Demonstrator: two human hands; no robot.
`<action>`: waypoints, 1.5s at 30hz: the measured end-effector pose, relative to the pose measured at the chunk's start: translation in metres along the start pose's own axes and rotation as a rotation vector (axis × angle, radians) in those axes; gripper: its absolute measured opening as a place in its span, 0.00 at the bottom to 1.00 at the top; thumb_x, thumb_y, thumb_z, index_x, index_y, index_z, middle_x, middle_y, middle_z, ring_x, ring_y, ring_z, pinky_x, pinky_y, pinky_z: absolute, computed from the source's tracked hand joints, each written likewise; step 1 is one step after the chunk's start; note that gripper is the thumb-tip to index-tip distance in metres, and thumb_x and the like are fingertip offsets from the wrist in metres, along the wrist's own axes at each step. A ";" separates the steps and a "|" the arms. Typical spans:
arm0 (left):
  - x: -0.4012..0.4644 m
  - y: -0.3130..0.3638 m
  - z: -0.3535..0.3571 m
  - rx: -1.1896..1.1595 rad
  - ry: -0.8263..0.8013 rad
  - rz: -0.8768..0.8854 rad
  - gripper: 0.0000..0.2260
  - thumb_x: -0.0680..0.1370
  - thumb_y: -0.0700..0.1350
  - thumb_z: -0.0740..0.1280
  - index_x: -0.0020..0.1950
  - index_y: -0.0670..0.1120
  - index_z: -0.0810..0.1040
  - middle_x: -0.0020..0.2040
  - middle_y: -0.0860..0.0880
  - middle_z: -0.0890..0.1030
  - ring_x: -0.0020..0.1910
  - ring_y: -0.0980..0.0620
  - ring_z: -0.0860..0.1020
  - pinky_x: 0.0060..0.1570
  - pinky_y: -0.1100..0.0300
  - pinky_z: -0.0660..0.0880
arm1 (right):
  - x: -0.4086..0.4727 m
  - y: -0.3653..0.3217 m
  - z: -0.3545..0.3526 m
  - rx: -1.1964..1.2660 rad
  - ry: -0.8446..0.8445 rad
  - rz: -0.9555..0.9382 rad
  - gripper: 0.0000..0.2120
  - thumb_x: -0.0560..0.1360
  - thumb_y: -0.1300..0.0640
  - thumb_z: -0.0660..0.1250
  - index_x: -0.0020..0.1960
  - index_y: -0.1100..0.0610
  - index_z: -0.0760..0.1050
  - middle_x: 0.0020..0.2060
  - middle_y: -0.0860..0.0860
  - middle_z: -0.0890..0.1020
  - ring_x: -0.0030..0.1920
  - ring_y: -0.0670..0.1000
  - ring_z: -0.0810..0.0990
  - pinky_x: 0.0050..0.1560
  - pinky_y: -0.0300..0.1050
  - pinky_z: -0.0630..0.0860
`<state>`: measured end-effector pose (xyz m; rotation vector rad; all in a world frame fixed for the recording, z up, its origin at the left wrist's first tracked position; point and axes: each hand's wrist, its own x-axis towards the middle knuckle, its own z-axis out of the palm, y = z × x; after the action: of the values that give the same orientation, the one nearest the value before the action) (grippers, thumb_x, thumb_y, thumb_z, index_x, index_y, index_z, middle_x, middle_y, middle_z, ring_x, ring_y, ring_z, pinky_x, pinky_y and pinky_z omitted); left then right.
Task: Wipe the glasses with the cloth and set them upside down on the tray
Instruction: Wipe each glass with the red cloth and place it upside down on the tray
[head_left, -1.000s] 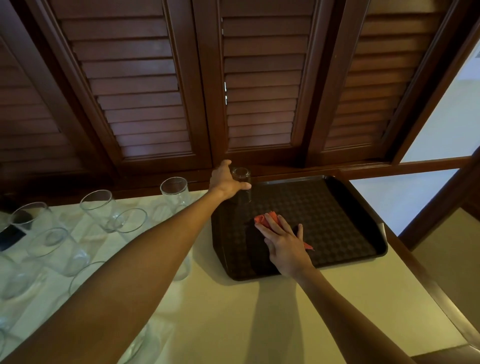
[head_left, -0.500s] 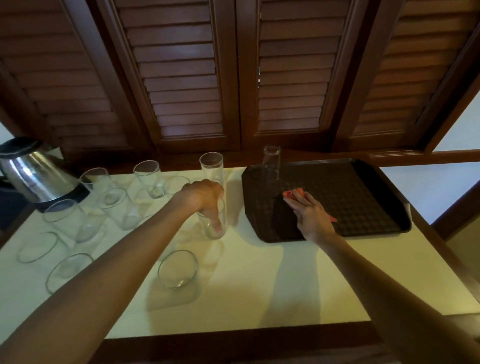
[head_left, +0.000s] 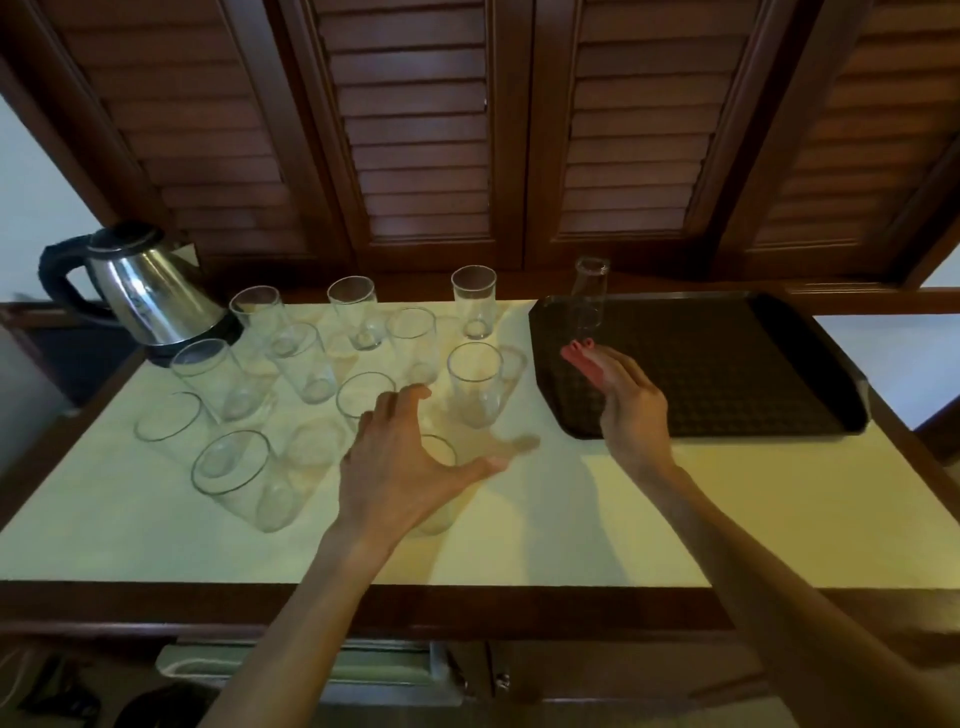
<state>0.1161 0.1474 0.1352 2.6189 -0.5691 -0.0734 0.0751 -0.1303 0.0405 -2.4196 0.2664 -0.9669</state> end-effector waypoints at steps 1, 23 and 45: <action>-0.004 -0.006 0.001 -0.023 -0.067 -0.028 0.50 0.61 0.74 0.77 0.77 0.54 0.65 0.72 0.52 0.72 0.71 0.47 0.72 0.63 0.44 0.75 | -0.008 -0.016 0.004 0.074 0.037 0.001 0.19 0.82 0.66 0.59 0.71 0.56 0.74 0.67 0.49 0.79 0.68 0.42 0.76 0.64 0.46 0.79; 0.014 0.024 -0.099 -1.411 -0.153 0.084 0.24 0.70 0.52 0.74 0.65 0.46 0.83 0.56 0.48 0.87 0.52 0.49 0.84 0.50 0.58 0.78 | 0.026 -0.241 -0.049 0.808 0.171 0.127 0.23 0.83 0.57 0.62 0.77 0.53 0.66 0.68 0.38 0.77 0.68 0.44 0.77 0.67 0.53 0.76; -0.011 0.031 -0.092 -1.472 -0.011 0.244 0.25 0.87 0.61 0.50 0.60 0.58 0.86 0.63 0.46 0.85 0.66 0.47 0.81 0.66 0.44 0.77 | 0.032 -0.294 -0.035 0.434 0.113 -0.117 0.26 0.85 0.49 0.52 0.81 0.48 0.50 0.82 0.40 0.46 0.82 0.47 0.46 0.80 0.56 0.56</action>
<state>0.1076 0.1663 0.2309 1.1177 -0.5149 -0.2938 0.0712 0.0938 0.2367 -2.0042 -0.0462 -1.0877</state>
